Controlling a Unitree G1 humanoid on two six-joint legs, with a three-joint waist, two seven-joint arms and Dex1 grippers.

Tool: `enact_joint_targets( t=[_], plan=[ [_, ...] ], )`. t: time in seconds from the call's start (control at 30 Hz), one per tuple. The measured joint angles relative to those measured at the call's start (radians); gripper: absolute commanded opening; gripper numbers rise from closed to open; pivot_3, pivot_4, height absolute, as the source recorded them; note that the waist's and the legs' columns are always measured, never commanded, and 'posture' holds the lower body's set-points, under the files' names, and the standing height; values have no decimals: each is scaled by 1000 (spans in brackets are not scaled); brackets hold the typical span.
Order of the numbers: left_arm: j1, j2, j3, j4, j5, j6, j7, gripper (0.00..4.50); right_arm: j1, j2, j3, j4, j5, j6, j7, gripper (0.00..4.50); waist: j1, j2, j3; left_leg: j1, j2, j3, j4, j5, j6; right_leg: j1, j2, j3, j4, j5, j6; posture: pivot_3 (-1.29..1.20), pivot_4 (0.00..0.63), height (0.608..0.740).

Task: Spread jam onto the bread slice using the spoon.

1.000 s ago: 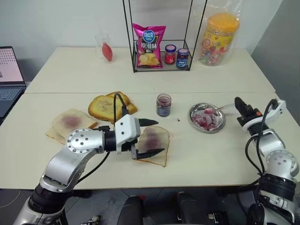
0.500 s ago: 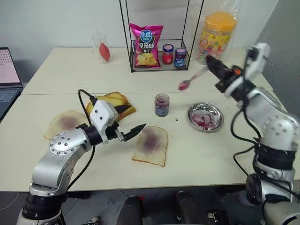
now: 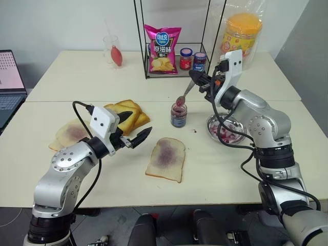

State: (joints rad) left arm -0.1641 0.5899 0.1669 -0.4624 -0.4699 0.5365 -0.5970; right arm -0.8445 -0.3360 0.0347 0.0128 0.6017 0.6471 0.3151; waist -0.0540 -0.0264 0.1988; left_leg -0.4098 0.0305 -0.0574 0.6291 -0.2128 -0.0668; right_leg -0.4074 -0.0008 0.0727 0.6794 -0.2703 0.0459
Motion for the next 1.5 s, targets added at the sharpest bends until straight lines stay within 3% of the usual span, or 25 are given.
enact_joint_targets(
  t=[0.53, 0.97, 1.5],
  plan=[
    [29, 5, -1, 7, 11, -30, -24, 4500, 7, 51, 90, 113, -267, -128, 97, 56, -1, 0, 0, 0, 0, 0, 0, 0, 0, 0, 0, 0, 0, 2, -3, 0, 150, 740],
    [28, -3, -27, 8, 26, -46, -25, 4500, 33, 128, 19, 168, -239, -17, 100, 56, -2, 0, 0, 0, 0, 0, 0, 0, 0, 0, 0, 0, 0, 2, -4, 0, 150, 740],
    [6, -5, -48, 10, 30, -48, -25, 4500, 16, 207, -170, 168, -115, 139, 23, 56, -3, 0, 0, 0, 0, 0, 0, 0, 0, 0, 0, 0, 0, 2, -4, 0, 150, 740]
  ],
)
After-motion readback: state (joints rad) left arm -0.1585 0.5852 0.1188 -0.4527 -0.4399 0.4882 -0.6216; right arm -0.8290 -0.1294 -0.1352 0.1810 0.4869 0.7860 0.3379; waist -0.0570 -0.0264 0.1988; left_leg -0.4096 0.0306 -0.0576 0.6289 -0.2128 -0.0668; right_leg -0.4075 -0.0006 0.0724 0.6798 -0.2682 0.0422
